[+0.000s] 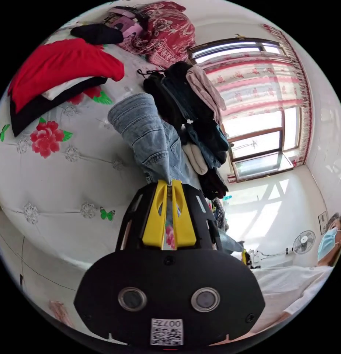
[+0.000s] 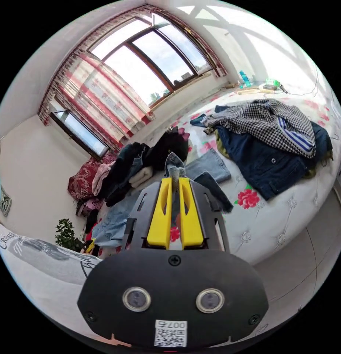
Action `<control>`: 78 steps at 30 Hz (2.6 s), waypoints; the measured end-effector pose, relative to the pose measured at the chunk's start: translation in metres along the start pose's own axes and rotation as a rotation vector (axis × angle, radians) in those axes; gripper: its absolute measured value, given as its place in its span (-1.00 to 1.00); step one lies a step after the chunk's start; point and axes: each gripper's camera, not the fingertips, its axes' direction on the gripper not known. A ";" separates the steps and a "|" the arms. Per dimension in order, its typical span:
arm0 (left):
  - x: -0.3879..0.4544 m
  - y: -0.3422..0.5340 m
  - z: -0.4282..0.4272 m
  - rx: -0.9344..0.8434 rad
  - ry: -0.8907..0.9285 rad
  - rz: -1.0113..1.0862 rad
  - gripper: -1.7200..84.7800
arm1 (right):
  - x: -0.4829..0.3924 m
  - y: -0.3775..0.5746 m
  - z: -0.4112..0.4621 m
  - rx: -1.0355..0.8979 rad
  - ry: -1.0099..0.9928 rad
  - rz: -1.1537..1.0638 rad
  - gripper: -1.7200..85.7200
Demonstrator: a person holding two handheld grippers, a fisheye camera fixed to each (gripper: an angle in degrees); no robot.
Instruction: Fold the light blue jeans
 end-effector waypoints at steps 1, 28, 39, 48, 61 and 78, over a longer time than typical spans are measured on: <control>0.003 0.009 -0.001 -0.031 -0.023 0.015 -0.97 | -0.017 -0.016 -0.023 0.061 -0.019 -0.041 -0.90; -0.108 0.050 0.003 0.027 -0.123 -0.417 -0.75 | 0.210 0.085 0.078 -0.503 0.519 0.505 -0.83; 0.007 -0.049 -0.006 0.083 0.108 -0.040 -0.97 | 0.153 -0.043 0.066 -0.163 -0.130 0.324 -0.96; 0.215 -0.115 -0.105 0.154 0.112 0.596 -0.97 | 0.067 -0.152 -0.036 0.223 -0.482 0.087 -0.97; -0.036 0.072 0.017 -0.385 -0.322 -0.072 -0.97 | 0.212 0.048 0.032 -0.341 0.061 0.588 -0.97; -0.008 0.104 -0.019 -0.229 -0.386 -0.085 -0.84 | 0.129 -0.002 0.000 -0.369 0.609 0.298 -0.88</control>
